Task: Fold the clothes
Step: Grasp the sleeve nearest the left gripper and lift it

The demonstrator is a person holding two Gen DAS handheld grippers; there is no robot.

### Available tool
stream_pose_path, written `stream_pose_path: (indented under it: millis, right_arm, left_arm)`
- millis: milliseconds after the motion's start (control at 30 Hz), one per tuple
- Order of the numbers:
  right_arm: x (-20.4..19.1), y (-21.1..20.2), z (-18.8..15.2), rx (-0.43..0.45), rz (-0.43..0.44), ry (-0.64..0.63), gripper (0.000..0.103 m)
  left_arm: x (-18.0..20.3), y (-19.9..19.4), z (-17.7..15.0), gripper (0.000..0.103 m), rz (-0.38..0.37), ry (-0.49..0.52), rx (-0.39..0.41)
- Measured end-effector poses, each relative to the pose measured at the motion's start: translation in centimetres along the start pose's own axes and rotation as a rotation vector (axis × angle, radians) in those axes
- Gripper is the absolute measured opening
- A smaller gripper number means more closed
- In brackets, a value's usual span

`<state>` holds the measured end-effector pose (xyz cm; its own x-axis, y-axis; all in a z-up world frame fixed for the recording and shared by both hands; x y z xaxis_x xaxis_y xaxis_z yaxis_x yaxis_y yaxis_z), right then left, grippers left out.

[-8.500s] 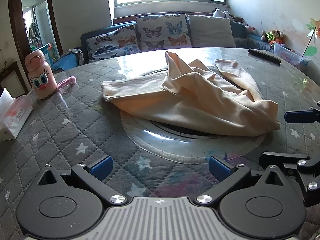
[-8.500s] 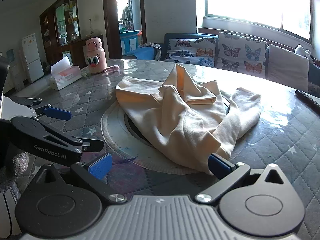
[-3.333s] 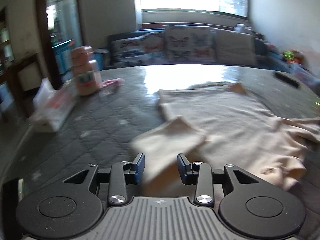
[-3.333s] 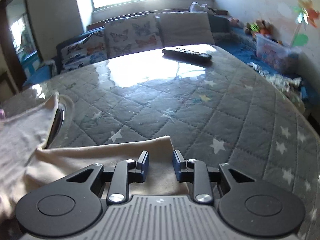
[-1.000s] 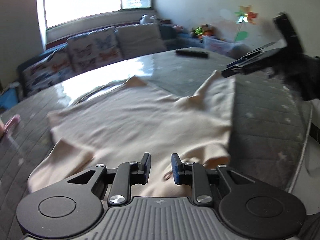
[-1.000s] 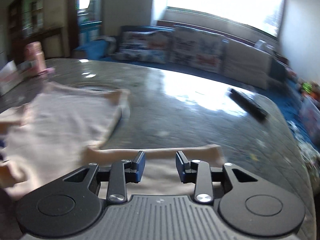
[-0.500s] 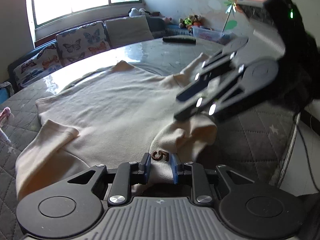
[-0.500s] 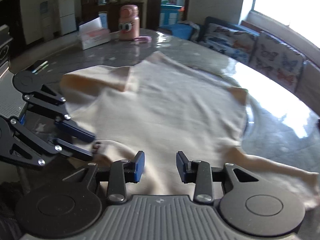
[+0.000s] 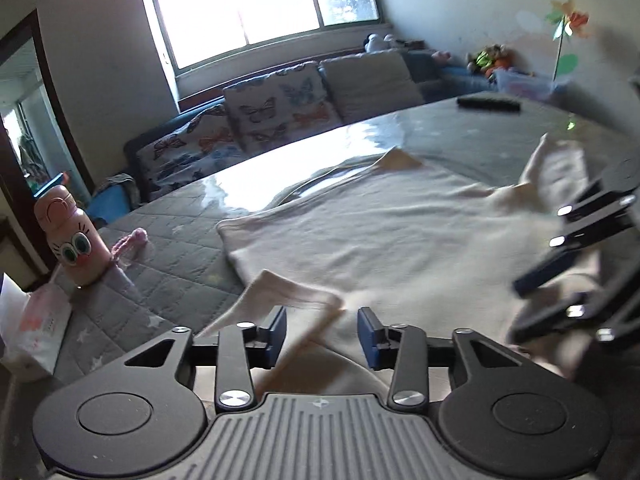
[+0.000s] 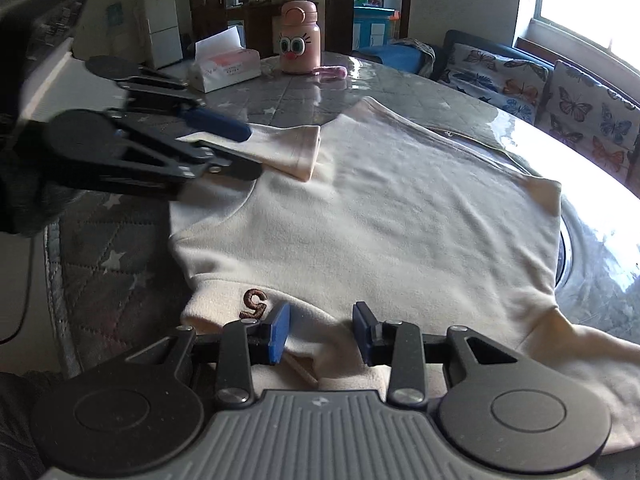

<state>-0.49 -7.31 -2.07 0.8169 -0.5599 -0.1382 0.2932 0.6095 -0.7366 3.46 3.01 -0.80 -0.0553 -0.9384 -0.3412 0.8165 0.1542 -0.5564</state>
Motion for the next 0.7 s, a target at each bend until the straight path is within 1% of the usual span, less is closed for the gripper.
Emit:
stream_pose_path:
  millis: [100, 133, 167, 200, 233, 300, 333, 500, 633, 700]
  right_arm:
    - [0.1, 0.0, 0.0, 0.001, 0.004, 0.005, 0.035]
    - [0.1, 0.0, 0.1, 0.000, 0.005, 0.007, 0.035]
    - [0.1, 0.0, 0.1, 0.000, 0.006, 0.007, 0.035]
    - [0.1, 0.0, 0.1, 0.000, 0.007, 0.008, 0.035]
    - [0.1, 0.1, 0.1, 0.000, 0.008, 0.008, 0.035]
    - [0.1, 0.1, 0.1, 0.000, 0.009, 0.009, 0.035]
    - [0.1, 0.1, 0.1, 0.000, 0.009, 0.009, 0.035]
    - [0.1, 0.1, 0.1, -0.002, 0.007, 0.005, 0.035]
    - [0.1, 0.2, 0.1, -0.002, 0.007, 0.005, 0.036]
    - [0.1, 0.2, 0.1, -0.003, 0.007, 0.004, 0.036]
  left_arm:
    - [0.1, 1.5, -0.2, 0.043, 0.004, 0.021, -0.017]
    - [0.1, 2.0, -0.4, 0.039, 0.003, 0.020, -0.027]
    - [0.0, 2.4, -0.5, 0.028, 0.002, 0.013, -0.038]
    - [-0.3, 2.7, -0.7, 0.023, 0.006, 0.005, -0.045]
    - [-0.6, 2.8, -0.8, 0.013, 0.012, -0.005, -0.046]
    - [-1.7, 2.4, -0.8, 0.006, 0.014, -0.058, -0.038]
    - [-2.5, 2.1, -0.7, 0.005, 0.027, -0.091, -0.031]
    - [-7.7, -0.1, -0.9, 0.004, 0.148, -0.277, 0.002]
    - [-12.2, -1.9, -2.4, 0.004, 0.249, -0.413, 0.011]
    - [-13.9, -2.5, -3.6, 0.004, 0.288, -0.472, 0.003]
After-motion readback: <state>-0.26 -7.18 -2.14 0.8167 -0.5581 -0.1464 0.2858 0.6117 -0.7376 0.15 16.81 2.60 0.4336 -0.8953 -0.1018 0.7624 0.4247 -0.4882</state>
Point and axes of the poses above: each gripper's, at about its wrist camera, not at the fingertips, and y roughly the way its jaws point, x to its right, z to its top, the point moved 3 cm from there along y, roughly the way its jaws point, and after that the axes turned 10 degrees about z, right-handed, at the moved point
